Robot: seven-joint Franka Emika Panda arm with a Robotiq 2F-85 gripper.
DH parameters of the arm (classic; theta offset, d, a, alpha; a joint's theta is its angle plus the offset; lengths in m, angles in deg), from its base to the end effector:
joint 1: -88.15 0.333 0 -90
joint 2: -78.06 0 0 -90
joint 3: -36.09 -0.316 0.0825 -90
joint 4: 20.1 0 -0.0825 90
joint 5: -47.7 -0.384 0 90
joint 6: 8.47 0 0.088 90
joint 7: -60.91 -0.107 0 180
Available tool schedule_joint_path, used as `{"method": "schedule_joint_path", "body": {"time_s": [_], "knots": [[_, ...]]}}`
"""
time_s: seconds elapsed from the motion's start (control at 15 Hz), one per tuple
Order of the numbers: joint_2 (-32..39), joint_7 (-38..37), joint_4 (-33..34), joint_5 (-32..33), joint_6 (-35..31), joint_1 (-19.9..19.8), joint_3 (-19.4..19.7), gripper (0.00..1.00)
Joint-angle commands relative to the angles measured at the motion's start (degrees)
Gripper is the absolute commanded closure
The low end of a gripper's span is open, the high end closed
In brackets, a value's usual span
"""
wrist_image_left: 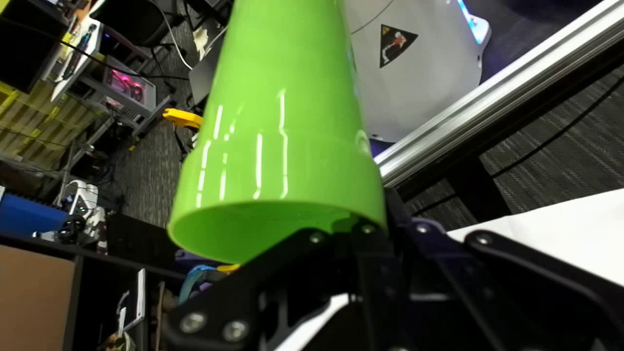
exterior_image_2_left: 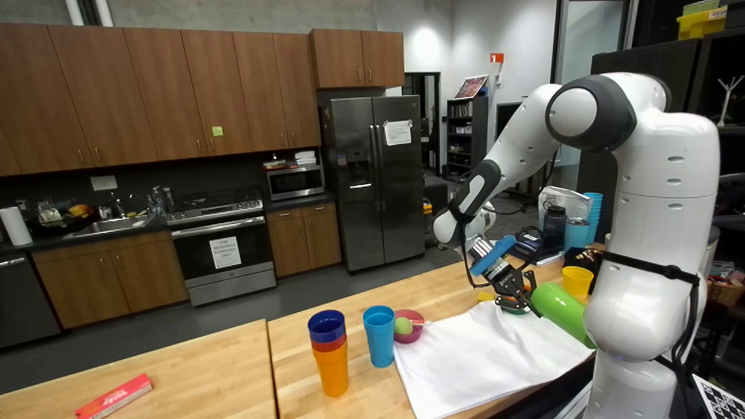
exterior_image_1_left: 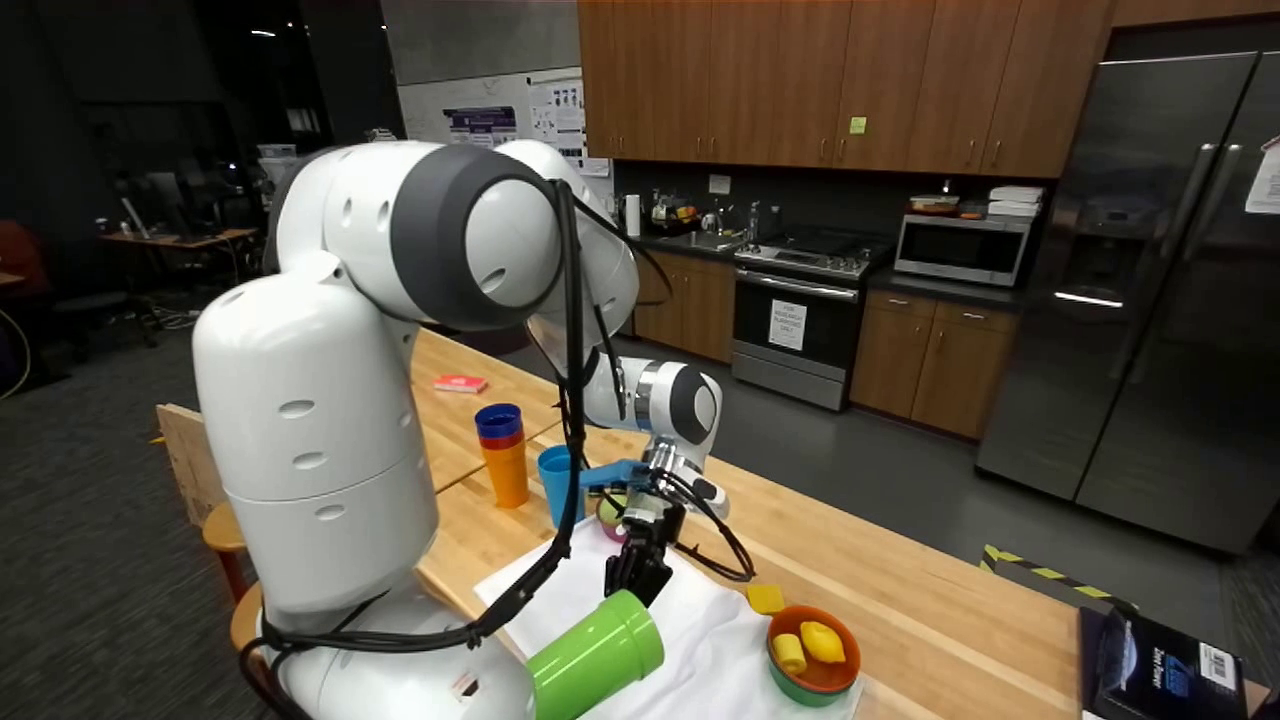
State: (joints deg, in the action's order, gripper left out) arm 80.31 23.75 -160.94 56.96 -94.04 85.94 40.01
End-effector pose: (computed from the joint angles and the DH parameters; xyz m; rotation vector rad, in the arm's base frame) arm 0.3456 -0.0557 0.2573 2.3034 -0.8159 -1.2356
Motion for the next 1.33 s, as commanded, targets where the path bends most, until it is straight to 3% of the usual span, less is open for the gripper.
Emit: {"method": "schedule_joint_path", "body": {"time_s": [0.0,1.07,1.13,1.27], "knots": [[0.2,0.0,0.4,0.3,0.7,-0.3,0.0,0.93],[0.9,-0.1,0.8,0.3,1.0,-0.2,0.1,0.93],[-0.9,-1.1,0.9,1.1,0.7,0.0,-0.1,0.98],[-3.7,-4.0,1.2,0.5,-3.1,-0.1,-0.1,0.98]]}}
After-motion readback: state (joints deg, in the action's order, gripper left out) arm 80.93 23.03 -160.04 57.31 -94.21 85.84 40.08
